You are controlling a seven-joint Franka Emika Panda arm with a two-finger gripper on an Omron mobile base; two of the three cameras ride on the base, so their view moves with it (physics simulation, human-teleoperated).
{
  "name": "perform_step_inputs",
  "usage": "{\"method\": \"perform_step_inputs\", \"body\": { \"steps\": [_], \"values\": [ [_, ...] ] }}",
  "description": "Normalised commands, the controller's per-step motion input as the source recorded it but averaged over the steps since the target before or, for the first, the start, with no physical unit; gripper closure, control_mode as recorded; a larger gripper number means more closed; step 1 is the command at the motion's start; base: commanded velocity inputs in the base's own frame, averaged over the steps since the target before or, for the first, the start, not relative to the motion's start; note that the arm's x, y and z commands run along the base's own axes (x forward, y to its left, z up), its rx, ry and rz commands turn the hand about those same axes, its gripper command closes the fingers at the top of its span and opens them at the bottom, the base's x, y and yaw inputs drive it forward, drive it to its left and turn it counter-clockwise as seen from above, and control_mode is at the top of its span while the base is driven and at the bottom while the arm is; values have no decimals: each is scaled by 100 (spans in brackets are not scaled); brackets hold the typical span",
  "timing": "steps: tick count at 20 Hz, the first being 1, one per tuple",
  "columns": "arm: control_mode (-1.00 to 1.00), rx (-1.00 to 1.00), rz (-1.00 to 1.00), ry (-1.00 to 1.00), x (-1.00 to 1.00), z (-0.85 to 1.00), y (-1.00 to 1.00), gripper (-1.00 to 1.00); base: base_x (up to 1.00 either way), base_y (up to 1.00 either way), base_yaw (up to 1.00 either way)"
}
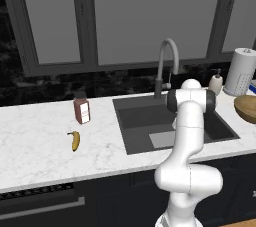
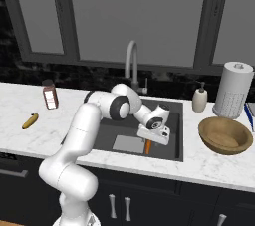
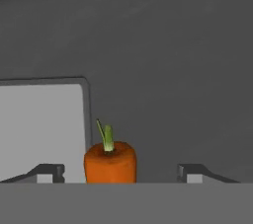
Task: Pick the carrot from the sink and place it in the bowl. Then pick the bowl and place it in the microwave. Then close the microwave door and press the start button.
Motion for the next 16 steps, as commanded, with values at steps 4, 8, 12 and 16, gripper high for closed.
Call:
{"method": "perform_step_inputs", "body": {
  "steps": [4,8,12,16],
  "values": [
    [-100,0,0,0,27,-34,-2,-100,0,0,0],
    [-100,0,0,0,17,-37,-4,-100,0,0,0],
    [-100,-1,0,0,0,-39,11,-100,0,0,0],
    [-100,-5,0,0,0,-40,29,-100,0,0,0]
  ]
}}
